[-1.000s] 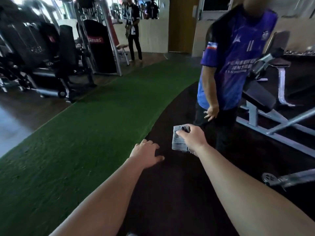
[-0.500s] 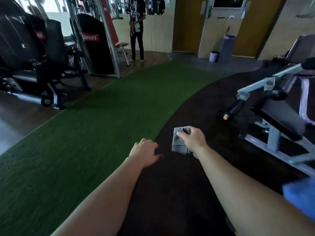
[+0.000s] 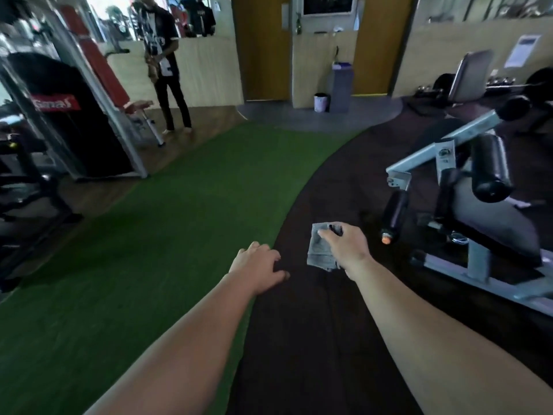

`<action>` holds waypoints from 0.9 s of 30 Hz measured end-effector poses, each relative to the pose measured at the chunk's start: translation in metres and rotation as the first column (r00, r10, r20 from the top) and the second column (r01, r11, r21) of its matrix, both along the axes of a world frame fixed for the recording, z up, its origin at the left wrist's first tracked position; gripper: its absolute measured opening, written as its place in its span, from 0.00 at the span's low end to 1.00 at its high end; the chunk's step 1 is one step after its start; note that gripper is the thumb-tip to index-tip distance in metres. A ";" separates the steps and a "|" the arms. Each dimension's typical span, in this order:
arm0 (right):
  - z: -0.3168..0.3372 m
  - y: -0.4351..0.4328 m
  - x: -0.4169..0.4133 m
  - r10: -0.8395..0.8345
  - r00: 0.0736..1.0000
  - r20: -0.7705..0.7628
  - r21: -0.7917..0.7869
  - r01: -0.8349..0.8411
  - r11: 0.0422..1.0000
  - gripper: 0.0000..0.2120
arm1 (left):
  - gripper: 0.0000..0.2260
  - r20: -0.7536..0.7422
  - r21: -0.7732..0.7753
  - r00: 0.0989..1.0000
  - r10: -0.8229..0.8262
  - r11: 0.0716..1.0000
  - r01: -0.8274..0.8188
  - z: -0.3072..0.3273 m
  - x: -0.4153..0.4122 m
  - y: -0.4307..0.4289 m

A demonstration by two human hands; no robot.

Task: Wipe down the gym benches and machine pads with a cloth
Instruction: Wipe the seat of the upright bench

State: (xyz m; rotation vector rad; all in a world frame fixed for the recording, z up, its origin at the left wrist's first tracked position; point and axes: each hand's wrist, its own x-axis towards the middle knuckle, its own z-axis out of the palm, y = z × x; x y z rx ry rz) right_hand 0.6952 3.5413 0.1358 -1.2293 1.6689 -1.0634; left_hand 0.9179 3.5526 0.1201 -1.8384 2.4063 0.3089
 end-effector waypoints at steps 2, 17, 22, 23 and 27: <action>-0.001 -0.057 -0.011 -0.044 0.999 0.011 -0.006 0.044 0.999 0.08 | 0.27 0.010 -0.008 0.999 -0.037 0.999 0.037 0.001 -0.009 -0.065; 0.015 -0.469 -0.157 -0.144 0.989 -0.012 -0.015 0.144 0.989 0.23 | 0.28 -0.019 -0.053 0.979 -0.202 0.978 0.201 0.005 -0.153 -0.511; 0.014 -0.607 -0.206 -0.222 0.975 -0.018 -0.031 0.222 0.975 0.24 | 0.28 -0.024 -0.070 0.963 -0.269 0.961 0.267 0.004 -0.203 -0.662; 0.011 -0.635 -0.215 -0.233 0.972 -0.017 -0.033 0.232 0.972 0.24 | 0.28 -0.021 -0.071 0.959 -0.284 0.957 0.282 0.002 -0.213 -0.693; 0.002 -0.742 -0.253 -0.309 0.951 -0.020 -0.012 0.309 0.951 0.22 | 0.28 -0.002 -0.052 0.934 -0.358 0.933 0.357 0.001 -0.254 -0.815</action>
